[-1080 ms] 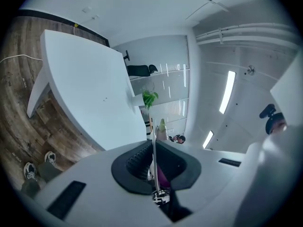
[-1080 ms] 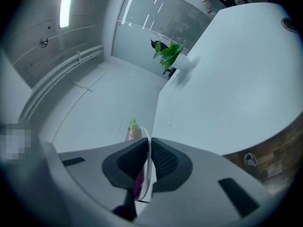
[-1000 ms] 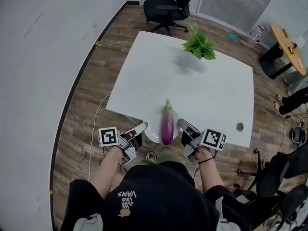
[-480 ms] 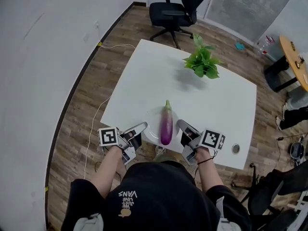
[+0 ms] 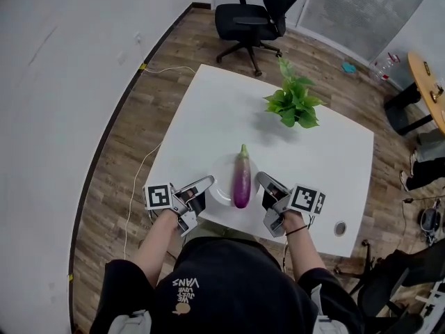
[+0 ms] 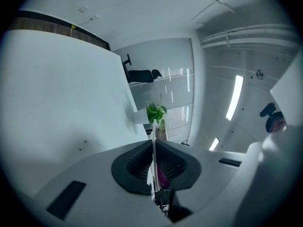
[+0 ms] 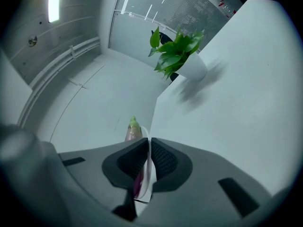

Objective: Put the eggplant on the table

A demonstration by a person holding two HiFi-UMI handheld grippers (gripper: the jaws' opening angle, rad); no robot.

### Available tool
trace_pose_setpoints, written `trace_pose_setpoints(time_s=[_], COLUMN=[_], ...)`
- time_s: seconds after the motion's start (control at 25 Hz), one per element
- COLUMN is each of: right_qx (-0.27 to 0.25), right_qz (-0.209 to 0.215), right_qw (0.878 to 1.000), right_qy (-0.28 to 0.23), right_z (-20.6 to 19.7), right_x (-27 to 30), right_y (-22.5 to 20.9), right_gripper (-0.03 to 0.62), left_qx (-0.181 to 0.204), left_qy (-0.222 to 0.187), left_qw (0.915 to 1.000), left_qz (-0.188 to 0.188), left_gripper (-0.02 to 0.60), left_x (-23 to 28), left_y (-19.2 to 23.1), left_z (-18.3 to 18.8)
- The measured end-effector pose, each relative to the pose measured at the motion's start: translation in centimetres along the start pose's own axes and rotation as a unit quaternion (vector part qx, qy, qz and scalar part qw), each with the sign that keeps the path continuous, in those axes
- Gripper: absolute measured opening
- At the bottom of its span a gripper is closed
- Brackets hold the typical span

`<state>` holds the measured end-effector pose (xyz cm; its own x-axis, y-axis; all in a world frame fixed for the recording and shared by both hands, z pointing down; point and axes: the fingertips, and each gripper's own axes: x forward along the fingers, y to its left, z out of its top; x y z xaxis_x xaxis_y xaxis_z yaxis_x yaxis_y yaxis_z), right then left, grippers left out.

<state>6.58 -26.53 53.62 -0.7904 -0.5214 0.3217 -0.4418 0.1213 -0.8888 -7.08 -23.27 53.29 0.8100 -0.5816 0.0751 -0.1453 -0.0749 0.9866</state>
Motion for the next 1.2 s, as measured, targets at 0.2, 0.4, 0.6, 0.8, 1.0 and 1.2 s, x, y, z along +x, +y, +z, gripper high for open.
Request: trace_pose_setpoints(time_s=[0.2, 0.4, 0.6, 0.8, 1.0, 1.2], right_qx=[-0.001, 0.005, -0.002, -0.001, 0.001, 0.003], right_qz=[-0.008, -0.023, -0.039, -0.054, -0.076, -0.096], right_qw=[1.0, 0.999, 0.999, 0.998, 0.997, 0.995], right_qy=[-0.023, -0.029, -0.022, -0.017, -0.006, 0.006], right_z=[1.5, 2.3, 3.3, 4.1, 4.2, 4.4], right_x=[2.2, 4.2, 6.4, 7.9, 9.1, 9.9], right_y=[-1.0, -2.8, -4.4, -6.1, -8.1, -9.8], right_gripper=[0.034, 0.034, 0.034, 0.034, 0.034, 0.034], left_qx=[0.036, 0.057, 0.056, 0.05, 0.049, 0.036], left_qy=[0.013, 0.019, 0.029, 0.041, 0.062, 0.082], left_qw=[0.9992, 0.998, 0.9976, 0.9969, 0.9943, 0.9907], left_qz=[0.014, 0.02, 0.027, 0.045, 0.071, 0.102], left_gripper=[0.026, 0.026, 0.026, 0.026, 0.026, 0.026], left_x=[1.2, 2.2, 3.2, 4.3, 5.2, 6.0], left_y=[1.6, 3.5, 5.7, 7.5, 9.3, 11.1], left_z=[3.1, 5.3, 7.0, 8.2, 9.0, 9.0])
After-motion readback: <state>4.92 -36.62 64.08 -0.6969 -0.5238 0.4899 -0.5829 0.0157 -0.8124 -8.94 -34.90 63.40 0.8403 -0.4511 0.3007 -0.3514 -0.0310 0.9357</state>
